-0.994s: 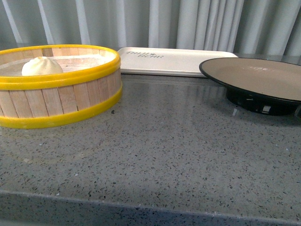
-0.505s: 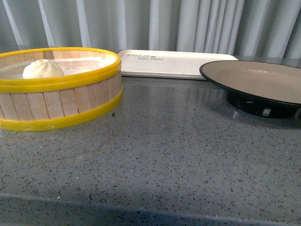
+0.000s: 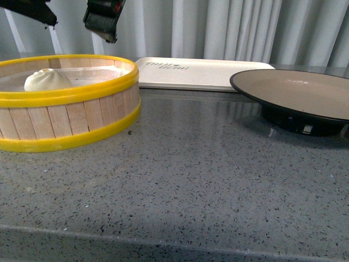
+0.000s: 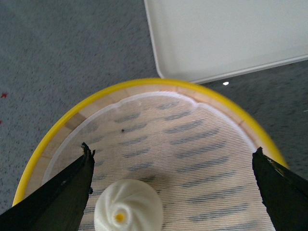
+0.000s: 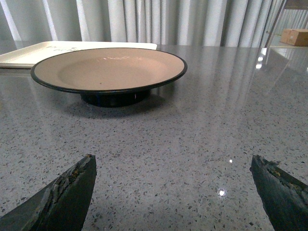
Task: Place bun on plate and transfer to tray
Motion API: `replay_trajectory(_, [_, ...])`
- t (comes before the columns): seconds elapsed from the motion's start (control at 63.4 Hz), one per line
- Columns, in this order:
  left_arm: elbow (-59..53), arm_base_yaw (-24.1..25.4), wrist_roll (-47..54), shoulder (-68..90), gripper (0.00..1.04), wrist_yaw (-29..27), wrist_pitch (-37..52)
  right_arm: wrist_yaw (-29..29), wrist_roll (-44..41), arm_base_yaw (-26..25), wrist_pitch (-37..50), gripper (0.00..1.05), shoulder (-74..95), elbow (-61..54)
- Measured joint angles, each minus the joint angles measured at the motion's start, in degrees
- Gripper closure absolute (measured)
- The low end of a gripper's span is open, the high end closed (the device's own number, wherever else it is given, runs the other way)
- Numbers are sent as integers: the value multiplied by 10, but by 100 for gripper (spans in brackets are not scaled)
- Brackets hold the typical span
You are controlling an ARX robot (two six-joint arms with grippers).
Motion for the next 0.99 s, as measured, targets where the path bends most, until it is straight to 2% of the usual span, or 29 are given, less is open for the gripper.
replay_trajectory(0.252, [7,46,7,19,7,-7,-9,0,0,0,0,8,0,0])
replay_trajectory(0.457, [6,76,-3,19,7,18,-33,0,0,0,0,8,0,0])
replay_trajectory(0.804, [-3,82,-22,16,7,71,-70,0,0,0,0,8,0,0])
replay_trajectory(0.994, [-19,84,-22,11,7,66,-69,0,0,0,0,8,0,0])
